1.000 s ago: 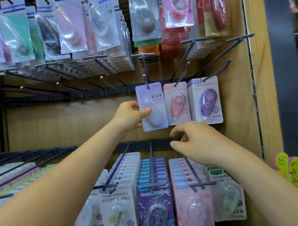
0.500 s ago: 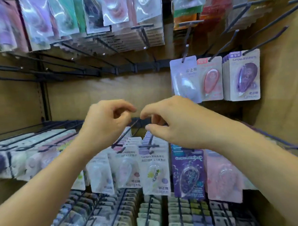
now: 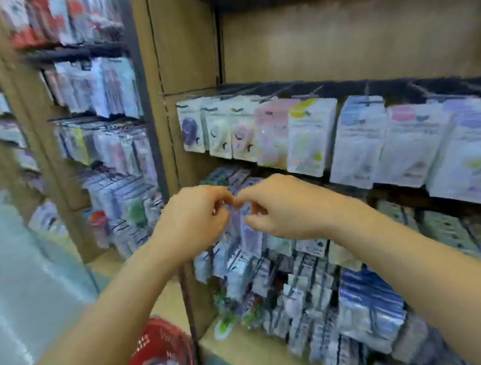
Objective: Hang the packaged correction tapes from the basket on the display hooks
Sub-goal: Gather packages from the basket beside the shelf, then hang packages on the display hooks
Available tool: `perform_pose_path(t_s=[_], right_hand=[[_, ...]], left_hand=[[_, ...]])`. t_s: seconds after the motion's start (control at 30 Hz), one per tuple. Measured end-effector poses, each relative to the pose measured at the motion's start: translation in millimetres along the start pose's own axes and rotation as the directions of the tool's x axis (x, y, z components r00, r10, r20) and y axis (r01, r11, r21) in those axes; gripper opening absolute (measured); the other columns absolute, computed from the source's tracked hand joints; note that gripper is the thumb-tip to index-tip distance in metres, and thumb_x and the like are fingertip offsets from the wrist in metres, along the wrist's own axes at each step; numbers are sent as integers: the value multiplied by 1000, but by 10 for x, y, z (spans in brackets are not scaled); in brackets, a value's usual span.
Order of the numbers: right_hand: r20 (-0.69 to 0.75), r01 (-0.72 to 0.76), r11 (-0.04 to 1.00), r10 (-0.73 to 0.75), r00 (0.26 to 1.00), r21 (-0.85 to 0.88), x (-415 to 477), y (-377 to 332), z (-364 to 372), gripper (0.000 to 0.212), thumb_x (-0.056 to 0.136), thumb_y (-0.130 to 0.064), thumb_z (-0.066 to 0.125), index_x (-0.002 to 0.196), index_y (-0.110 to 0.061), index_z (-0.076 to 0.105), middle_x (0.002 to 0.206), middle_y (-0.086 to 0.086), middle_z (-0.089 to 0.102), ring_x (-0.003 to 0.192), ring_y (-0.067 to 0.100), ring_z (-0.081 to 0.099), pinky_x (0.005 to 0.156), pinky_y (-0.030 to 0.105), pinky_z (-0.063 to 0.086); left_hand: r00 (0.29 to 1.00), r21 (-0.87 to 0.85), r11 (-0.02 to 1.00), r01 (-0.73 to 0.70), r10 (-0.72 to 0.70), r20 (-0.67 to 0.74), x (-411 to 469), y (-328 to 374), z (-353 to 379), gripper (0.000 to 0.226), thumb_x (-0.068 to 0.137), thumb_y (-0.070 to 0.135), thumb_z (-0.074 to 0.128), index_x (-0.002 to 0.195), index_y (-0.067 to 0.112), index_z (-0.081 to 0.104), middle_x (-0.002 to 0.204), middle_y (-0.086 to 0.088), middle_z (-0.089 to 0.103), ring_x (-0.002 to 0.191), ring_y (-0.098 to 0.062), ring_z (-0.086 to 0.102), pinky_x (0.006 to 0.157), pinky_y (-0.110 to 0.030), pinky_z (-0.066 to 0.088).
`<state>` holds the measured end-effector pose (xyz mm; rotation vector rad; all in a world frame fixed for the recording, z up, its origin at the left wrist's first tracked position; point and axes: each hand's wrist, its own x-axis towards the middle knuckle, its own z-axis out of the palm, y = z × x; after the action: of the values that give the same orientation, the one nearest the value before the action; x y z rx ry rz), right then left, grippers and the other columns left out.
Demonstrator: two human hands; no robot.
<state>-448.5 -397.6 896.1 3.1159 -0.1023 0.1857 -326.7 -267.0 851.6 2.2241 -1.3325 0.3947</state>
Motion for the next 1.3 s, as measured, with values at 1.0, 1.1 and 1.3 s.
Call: perform_pose_path(t_s=[1.0,1.1,1.3], right_hand=[[732,-489,783,66,678,383,2757,-1261,6153,47,89,-15,66,135,-15,56,99,5,66,88,22,61,79,29,44],[760,-514,780,79,645,356,2945,-1374,6836,52,89,-14,65,139,-16,52,107,6,68,93,23,62,80,27,43],[795,-559,761,96,599,329,3218,-1692,8429,55,90,-18,65,141,-20,44,116,10,65,106,30,63,72,26,35]], left_hand=[[36,66,63,996,-939,342,-3501,-4686,2833,28,89,8,52,108,20,68,101,2,72,95,-24,66,83,-32,51],[-17,84,18,996,-920,391,-3672,-5106,3391,29,89,4,54,112,14,68,105,-2,72,99,-24,66,84,-29,46],[-3,161,99,982,-843,539,-4085,-5973,4789,28,92,9,53,116,17,65,108,-5,70,101,-27,65,73,-27,40]])
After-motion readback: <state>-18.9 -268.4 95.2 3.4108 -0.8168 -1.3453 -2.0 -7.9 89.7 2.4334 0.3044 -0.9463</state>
